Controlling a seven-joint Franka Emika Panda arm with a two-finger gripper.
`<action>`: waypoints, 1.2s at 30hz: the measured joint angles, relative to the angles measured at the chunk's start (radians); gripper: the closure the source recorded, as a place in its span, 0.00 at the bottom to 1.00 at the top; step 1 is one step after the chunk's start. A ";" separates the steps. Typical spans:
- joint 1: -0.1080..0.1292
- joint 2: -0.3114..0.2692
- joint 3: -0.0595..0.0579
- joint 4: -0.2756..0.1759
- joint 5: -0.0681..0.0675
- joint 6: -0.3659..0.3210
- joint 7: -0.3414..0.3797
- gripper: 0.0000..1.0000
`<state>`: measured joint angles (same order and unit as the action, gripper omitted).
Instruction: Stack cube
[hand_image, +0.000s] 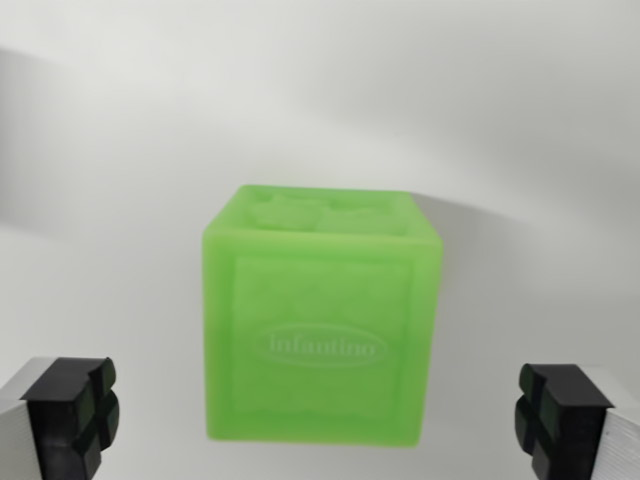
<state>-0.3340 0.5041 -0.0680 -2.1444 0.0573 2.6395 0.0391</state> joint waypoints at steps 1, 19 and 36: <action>-0.001 0.009 0.001 0.002 0.001 0.007 -0.001 0.00; -0.013 0.112 0.015 0.031 0.005 0.083 -0.004 0.00; -0.015 0.119 0.017 0.034 0.005 0.087 -0.004 1.00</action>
<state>-0.3490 0.6227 -0.0505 -2.1105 0.0622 2.7265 0.0355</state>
